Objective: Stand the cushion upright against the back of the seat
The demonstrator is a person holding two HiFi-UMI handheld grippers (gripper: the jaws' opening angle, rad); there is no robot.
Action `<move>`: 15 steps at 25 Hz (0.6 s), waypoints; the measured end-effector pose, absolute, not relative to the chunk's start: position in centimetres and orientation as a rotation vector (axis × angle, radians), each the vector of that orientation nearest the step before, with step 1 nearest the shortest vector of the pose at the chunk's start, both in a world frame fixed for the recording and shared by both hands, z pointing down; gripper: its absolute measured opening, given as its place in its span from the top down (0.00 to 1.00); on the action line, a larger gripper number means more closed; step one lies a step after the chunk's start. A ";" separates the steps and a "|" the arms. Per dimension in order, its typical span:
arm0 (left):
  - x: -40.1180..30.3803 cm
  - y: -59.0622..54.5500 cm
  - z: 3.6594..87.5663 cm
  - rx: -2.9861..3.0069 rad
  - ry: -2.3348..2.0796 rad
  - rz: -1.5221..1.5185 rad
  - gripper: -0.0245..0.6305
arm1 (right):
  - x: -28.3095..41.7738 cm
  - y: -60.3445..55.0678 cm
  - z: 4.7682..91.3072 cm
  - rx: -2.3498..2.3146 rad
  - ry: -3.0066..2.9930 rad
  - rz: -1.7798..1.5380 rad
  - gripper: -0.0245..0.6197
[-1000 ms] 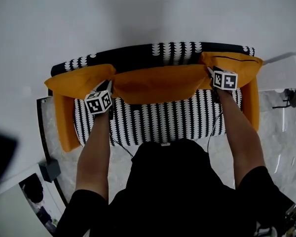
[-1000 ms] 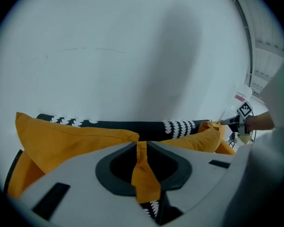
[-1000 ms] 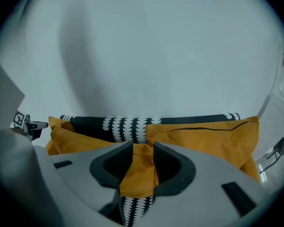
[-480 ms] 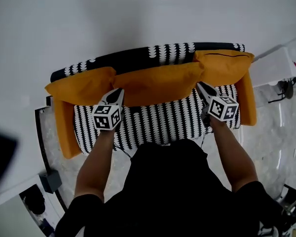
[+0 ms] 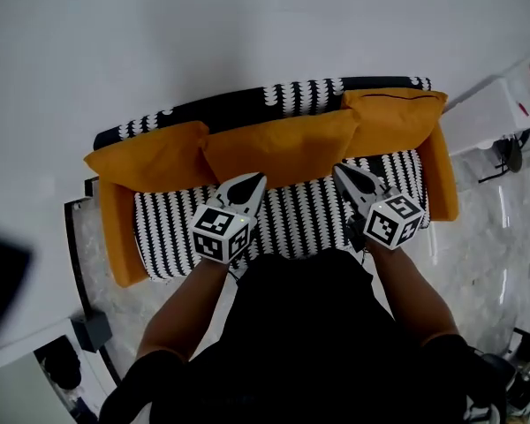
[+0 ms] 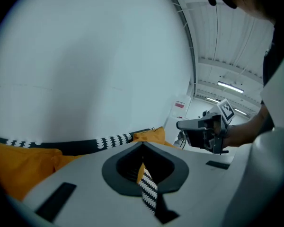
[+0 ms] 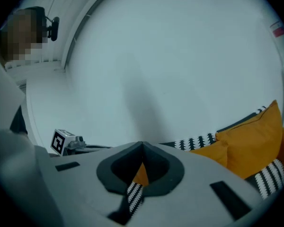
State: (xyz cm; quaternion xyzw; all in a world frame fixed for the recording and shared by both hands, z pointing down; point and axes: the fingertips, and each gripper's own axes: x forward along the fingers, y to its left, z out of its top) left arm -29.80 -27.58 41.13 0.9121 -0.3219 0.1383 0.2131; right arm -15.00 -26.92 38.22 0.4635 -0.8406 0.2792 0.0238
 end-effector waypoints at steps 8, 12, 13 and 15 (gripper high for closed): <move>-26.4 -22.1 38.7 2.527 -0.921 0.344 0.94 | -15.4 -23.0 35.3 1.275 -2.703 0.797 0.90; -24.5 -19.1 38.0 2.492 -1.008 0.294 0.94 | -13.7 -19.6 34.2 1.182 -2.795 0.809 0.90; -24.0 -18.4 37.8 2.481 -1.033 0.272 0.94 | -13.2 -18.6 34.0 1.157 -2.817 0.806 0.90; -22.8 -16.8 37.2 2.466 -1.073 0.235 0.94 | -11.9 -16.6 33.5 1.105 -2.856 0.791 0.90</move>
